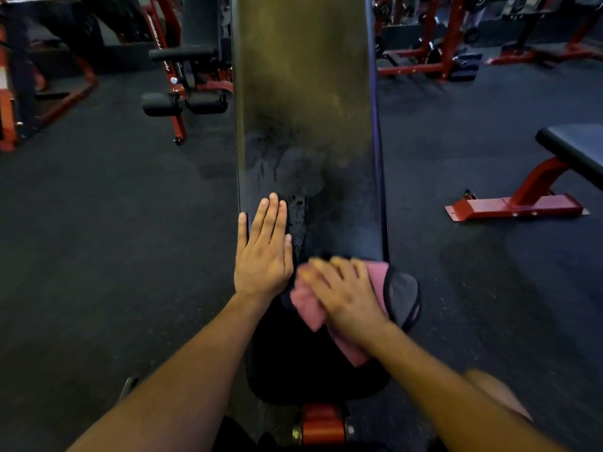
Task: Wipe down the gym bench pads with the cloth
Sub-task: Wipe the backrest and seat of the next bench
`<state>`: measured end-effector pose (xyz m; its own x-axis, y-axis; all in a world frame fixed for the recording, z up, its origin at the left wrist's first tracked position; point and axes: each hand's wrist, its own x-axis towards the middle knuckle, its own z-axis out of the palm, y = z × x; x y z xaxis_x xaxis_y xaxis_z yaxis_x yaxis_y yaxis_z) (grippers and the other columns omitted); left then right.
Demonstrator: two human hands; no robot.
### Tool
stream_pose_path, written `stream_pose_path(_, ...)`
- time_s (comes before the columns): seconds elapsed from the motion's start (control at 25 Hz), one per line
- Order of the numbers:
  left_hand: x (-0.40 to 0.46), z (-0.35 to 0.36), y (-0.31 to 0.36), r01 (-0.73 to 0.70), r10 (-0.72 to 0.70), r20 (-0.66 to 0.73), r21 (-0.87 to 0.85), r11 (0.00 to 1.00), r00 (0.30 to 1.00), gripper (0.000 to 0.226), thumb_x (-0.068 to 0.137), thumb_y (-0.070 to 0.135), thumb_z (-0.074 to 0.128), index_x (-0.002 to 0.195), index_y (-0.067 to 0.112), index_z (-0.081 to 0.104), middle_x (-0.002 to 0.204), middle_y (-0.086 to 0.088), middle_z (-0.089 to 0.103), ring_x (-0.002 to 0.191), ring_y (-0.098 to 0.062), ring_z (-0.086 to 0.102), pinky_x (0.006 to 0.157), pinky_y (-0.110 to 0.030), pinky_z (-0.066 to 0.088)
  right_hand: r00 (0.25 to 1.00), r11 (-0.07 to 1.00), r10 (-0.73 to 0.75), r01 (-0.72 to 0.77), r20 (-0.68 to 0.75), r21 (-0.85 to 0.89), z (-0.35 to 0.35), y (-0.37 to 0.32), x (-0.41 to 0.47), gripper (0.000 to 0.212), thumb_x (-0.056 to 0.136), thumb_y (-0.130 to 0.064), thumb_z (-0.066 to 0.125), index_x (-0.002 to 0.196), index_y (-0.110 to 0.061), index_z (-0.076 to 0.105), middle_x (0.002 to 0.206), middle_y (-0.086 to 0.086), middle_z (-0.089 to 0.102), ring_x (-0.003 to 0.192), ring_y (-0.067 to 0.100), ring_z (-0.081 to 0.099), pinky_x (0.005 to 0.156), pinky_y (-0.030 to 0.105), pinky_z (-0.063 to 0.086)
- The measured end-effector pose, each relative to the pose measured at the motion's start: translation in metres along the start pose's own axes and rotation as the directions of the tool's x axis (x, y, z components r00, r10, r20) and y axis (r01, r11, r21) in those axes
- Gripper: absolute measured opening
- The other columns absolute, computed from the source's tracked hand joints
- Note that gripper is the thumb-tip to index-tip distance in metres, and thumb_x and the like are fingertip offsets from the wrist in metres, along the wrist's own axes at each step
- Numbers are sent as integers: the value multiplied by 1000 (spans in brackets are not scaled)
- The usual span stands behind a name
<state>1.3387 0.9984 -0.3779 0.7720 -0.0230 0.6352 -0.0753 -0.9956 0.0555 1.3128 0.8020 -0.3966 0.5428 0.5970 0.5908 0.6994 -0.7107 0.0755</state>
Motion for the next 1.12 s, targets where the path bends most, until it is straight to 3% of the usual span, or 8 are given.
stream_pose_path(0.2,-2,1,-3,-25,24,-27,-34,999,999,58,108,30,30,162,9,31,171,-7,24,159,-21,19,129,-52,13,964,969,242,-245,-113,-13,-10,30,85,43,87,-16,65,130,-19,64,130,6,60,101,32,56,80,46,42)
stream_pose_path(0.4,0,-2,-1,0,1,17,-38,999,1000,59,108,30,32,163,10,28,172,-5,21,160,-20,16,130,-51,10,999,990,38,-37,-2,138,-6,-19,-39,42,94,-17,57,136,-15,63,134,4,60,102,31,58,81,42,42)
stream_pose_path(0.56,5,-9,3,17,-16,48,-38,999,999,59,108,32,31,163,10,27,173,-5,20,160,-20,15,129,-53,12,989,973,64,-91,135,211,-23,-16,-43,57,84,-21,55,140,-22,55,136,-2,55,107,27,57,87,41,42)
stream_pose_path(0.72,-22,-14,10,45,-38,123,-52,998,992,62,109,37,30,164,11,24,174,-5,15,161,-20,9,129,-54,9,911,868,409,-373,-47,328,-61,4,-59,56,84,-21,56,139,-15,59,136,5,53,118,26,52,105,35,39)
stream_pose_path(0.8,-63,-15,13,-27,33,155,-41,999,987,62,109,37,31,165,12,23,174,-4,14,161,-21,8,129,-56,11,891,864,444,-399,-93,307,-74,5,-80,61,82,-18,59,143,-15,52,138,10,45,120,28,48,107,35,36)
stream_pose_path(0.88,-93,-15,13,-50,53,153,-21,999,987,60,109,36,29,165,14,24,173,-2,17,161,-20,11,128,-56,14,936,910,345,-316,-69,268,-66,1,-82,67,78,-17,61,143,-16,47,139,12,44,122,32,47,108,41,35)
stream_pose_path(1.0,-92,-9,8,-36,39,130,-26,999,991,59,109,34,28,164,15,26,173,-2,19,160,-20,14,129,-55,13,946,944,324,-322,-11,69,-30,-10,-50,68,74,-32,65,140,-23,52,138,4,53,119,35,51,103,53,35)
stream_pose_path(1.12,-93,-6,10,-54,56,112,-20,998,992,58,110,33,30,164,14,26,173,-3,19,160,-20,14,129,-55,14,940,940,340,-340,12,-9,1,-40,-57,73,70,-40,57,141,-27,53,145,6,48,118,36,45,95,51,34)
